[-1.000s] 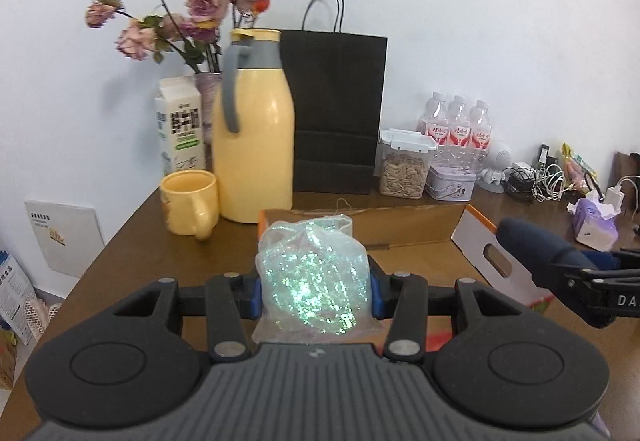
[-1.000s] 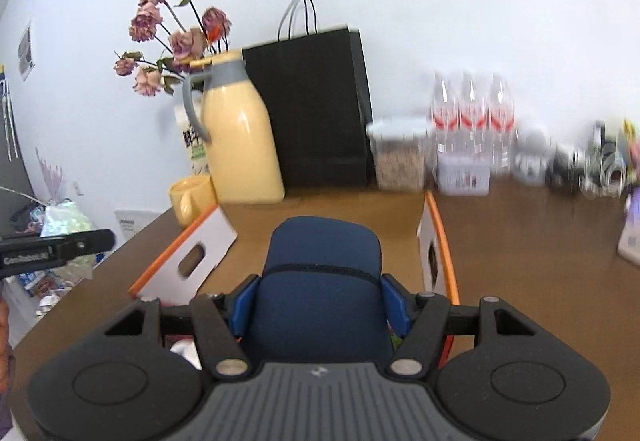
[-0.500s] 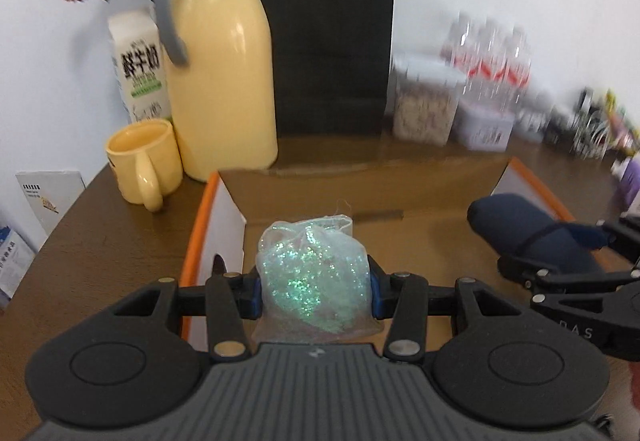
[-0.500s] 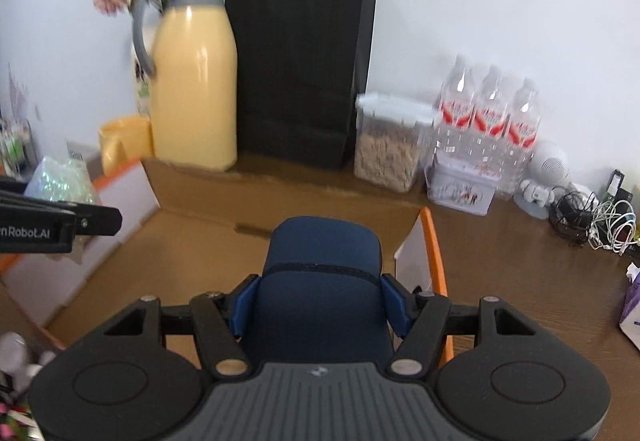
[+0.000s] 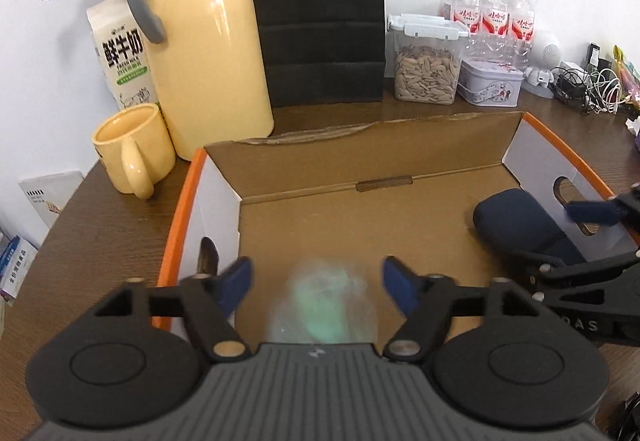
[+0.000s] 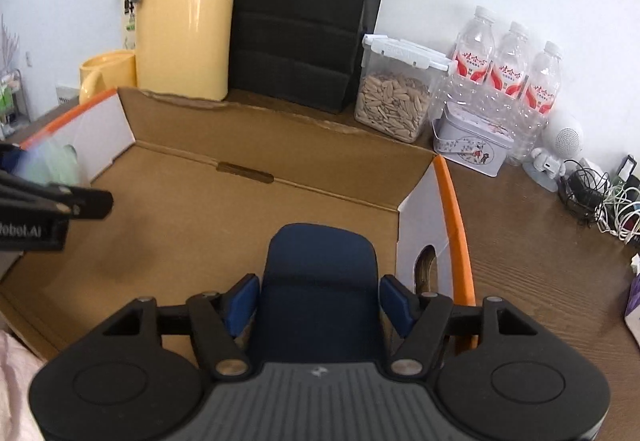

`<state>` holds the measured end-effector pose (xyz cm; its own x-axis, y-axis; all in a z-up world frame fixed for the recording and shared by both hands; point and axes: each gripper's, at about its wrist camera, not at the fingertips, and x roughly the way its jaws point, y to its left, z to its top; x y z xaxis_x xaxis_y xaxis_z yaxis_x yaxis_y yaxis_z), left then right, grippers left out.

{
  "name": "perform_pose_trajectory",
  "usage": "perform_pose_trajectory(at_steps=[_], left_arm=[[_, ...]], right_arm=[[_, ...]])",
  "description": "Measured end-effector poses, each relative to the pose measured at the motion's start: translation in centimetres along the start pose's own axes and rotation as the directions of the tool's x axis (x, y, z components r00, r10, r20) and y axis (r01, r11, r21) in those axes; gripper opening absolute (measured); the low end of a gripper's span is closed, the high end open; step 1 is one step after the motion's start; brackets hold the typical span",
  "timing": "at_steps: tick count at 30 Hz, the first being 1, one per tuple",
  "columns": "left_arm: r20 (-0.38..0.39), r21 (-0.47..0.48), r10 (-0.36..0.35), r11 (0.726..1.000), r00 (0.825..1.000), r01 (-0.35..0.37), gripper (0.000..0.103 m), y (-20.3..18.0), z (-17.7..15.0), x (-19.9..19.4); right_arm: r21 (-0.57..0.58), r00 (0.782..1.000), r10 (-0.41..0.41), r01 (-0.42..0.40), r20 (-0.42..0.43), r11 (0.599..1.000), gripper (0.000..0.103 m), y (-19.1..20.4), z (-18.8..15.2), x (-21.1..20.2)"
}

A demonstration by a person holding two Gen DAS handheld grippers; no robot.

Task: Organize objects
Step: 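Carry the bag and pouch into the cardboard box and release both, then move the left tool to the white plastic container while the right tool reaches the purple cloth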

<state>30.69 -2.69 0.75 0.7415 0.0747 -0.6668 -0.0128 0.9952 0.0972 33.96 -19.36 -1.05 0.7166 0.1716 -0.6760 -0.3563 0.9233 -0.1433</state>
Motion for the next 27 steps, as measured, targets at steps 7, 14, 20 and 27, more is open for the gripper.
perform_pose_trajectory(at_steps=[7,14,20,27], left_arm=[[0.061,-0.031,-0.002,1.000,0.998,0.004,0.103,0.6,0.1,-2.5],[0.139,-0.073,0.007,0.997,0.990,0.003,0.103,1.7,-0.2,-6.7],[0.192,-0.089,0.015,0.996,0.981,0.002,0.103,3.0,-1.1,-10.4],[0.221,-0.097,0.019,0.995,0.975,0.002,0.103,5.0,-3.2,-13.8]], right_arm=[[0.062,0.998,-0.001,-0.003,0.060,0.998,0.102,-1.0,0.0,-2.7],[0.094,0.993,0.013,-0.025,0.119,0.995,0.103,-1.1,-0.5,-7.1],[0.077,0.986,0.031,-0.044,0.162,0.996,0.103,-0.3,-1.7,-11.1],[0.046,0.981,0.057,-0.067,0.188,0.997,0.103,0.8,-4.0,-15.0]])
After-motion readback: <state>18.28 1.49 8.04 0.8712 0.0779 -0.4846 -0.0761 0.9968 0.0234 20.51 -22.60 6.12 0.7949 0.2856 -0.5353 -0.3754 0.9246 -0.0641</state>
